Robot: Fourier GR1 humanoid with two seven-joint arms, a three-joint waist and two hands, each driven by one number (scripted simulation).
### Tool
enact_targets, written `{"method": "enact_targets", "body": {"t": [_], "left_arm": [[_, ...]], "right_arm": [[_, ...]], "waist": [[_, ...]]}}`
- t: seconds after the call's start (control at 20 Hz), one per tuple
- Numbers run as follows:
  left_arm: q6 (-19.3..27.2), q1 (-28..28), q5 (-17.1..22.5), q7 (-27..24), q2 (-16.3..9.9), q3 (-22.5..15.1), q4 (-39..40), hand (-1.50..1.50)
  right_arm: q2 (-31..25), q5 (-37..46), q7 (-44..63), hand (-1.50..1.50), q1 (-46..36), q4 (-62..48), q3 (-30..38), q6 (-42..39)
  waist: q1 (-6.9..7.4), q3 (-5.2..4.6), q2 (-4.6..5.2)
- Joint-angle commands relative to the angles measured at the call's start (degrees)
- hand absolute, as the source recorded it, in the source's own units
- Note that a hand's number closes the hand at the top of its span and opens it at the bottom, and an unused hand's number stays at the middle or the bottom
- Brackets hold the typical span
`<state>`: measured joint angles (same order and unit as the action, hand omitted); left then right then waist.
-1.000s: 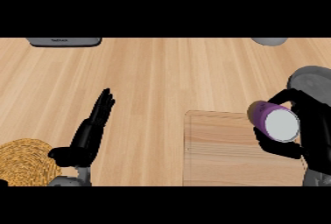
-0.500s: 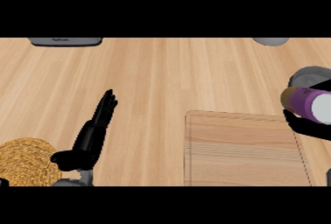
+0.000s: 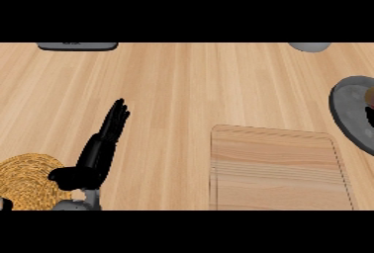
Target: Pick the can from the cutting board and place it in the pan
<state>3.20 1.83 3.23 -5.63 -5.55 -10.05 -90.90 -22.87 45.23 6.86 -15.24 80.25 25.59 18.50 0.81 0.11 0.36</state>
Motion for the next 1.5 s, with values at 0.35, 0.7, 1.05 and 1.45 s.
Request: {"method": "enact_targets", "body": {"t": [0.35, 0.7, 1.05, 1.45], "left_arm": [[0.89, 2.17, -2.35, -0.89, 1.97, -1.12, 2.49, 0.00], [-0.16, 3.44, -1.31, 1.61, 1.41, -0.70, 0.80, 0.00], [-0.10, 1.47, -1.88, -2.00, 2.60, -1.41, 2.96, 0.00], [-0.60, 1.30, -1.06, -1.19, 1.38, 0.20, 0.89, 0.00]], "right_arm": [[-13.40, -9.11, -22.11, 1.50, -18.85, -41.64, 11.40, 10.83], [-16.64, -1.99, -16.03, -1.50, -18.76, -55.68, 3.71, -3.00], [-16.07, -6.82, -21.87, -1.50, -26.98, -64.12, 7.02, -9.43], [-17.68, -18.36, -35.30, -1.50, -26.14, -64.22, 18.12, -8.75]], "waist": [[1.45, 0.13, 0.65], [2.63, 0.04, 1.11], [2.93, 0.24, 1.21], [1.44, 0.22, 0.65]]}}
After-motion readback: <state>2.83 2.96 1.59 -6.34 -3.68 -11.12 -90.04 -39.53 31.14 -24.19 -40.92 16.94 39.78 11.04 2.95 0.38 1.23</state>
